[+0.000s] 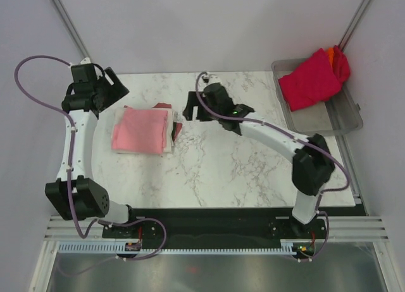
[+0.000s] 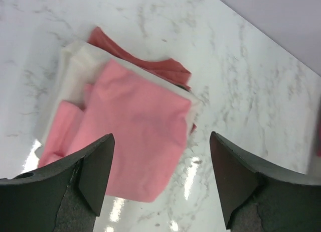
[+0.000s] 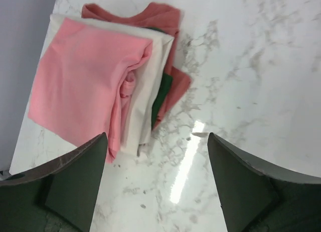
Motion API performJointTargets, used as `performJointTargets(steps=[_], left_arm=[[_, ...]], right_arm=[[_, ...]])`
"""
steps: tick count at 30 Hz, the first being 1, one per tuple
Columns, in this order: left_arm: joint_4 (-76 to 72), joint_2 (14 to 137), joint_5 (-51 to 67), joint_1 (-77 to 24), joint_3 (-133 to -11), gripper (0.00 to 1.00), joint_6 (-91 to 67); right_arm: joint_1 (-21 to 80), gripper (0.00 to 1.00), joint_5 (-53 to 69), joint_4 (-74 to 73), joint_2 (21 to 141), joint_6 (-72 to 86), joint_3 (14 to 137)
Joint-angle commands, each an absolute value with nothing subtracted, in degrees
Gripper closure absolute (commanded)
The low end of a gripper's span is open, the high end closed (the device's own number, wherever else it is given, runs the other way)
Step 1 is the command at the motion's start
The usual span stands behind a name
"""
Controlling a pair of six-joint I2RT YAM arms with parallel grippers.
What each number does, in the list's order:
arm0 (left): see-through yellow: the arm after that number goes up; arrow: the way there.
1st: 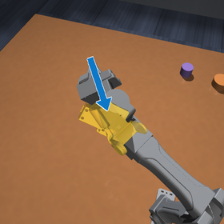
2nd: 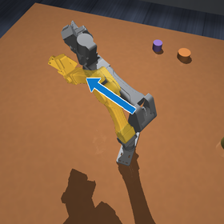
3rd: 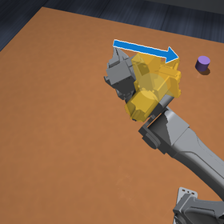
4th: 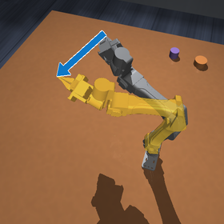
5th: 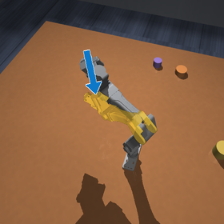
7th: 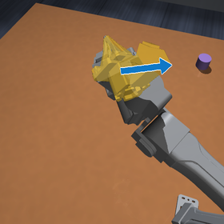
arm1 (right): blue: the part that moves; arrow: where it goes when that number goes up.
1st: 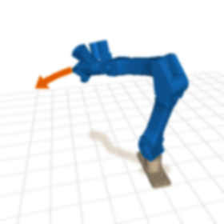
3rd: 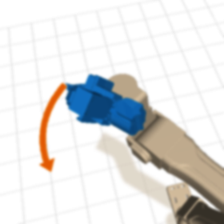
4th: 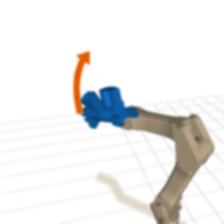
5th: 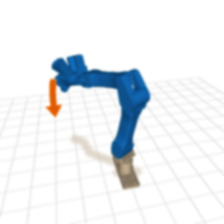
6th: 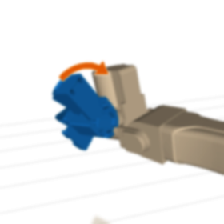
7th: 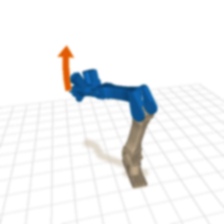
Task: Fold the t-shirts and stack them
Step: Neatly place the folded tshirt to the corner
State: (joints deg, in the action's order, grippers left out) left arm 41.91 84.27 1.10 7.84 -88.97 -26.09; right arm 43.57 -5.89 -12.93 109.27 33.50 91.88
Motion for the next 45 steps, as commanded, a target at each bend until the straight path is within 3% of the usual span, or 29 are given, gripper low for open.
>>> performJointTargets(steps=[1, 6, 12, 19, 29, 36, 45], left_arm=[[37.29, 82.45, 14.04, 6.51, -81.58, 0.17, -28.81], [16.32, 80.68, 30.92, 6.42, -67.01, 0.18, -36.99], [5.73, 84.63, 32.7, 5.98, -61.97, 0.18, -41.92], [-2.45, 88.15, 35.5, 5.19, -60.47, 0.19, -46.22], [-10.36, 90.87, 38.41, 3.69, -52.92, 0.19, -50.54], [-9.41, 95.62, 31.99, 3.69, -52.2, 0.21, -43.6], [-3.36, 86.15, 29.81, -2.1, -55.98, 0.21, -38.34]], right_arm=[[36.93, 0.14, -0.98, -9.41, 92.84, 30.59, 82.73], [31.82, 0.2, -0.09, -10.46, 77.64, 28.22, 68.4], [30.67, 0.23, -2.28, -12.31, 69.36, 26.98, 57.93], [30.32, 0.26, -2.81, -11.87, 67.68, 26.89, 52.12], [29.45, 0.3, -2.02, -11.51, 65.22, 27.16, 48.17], [28.57, 0.3, -1.93, -10.72, 60.3, 27.07, 44.56], [27.77, 0.3, -2.28, -11.78, 59.24, 26.46, 44.56]])
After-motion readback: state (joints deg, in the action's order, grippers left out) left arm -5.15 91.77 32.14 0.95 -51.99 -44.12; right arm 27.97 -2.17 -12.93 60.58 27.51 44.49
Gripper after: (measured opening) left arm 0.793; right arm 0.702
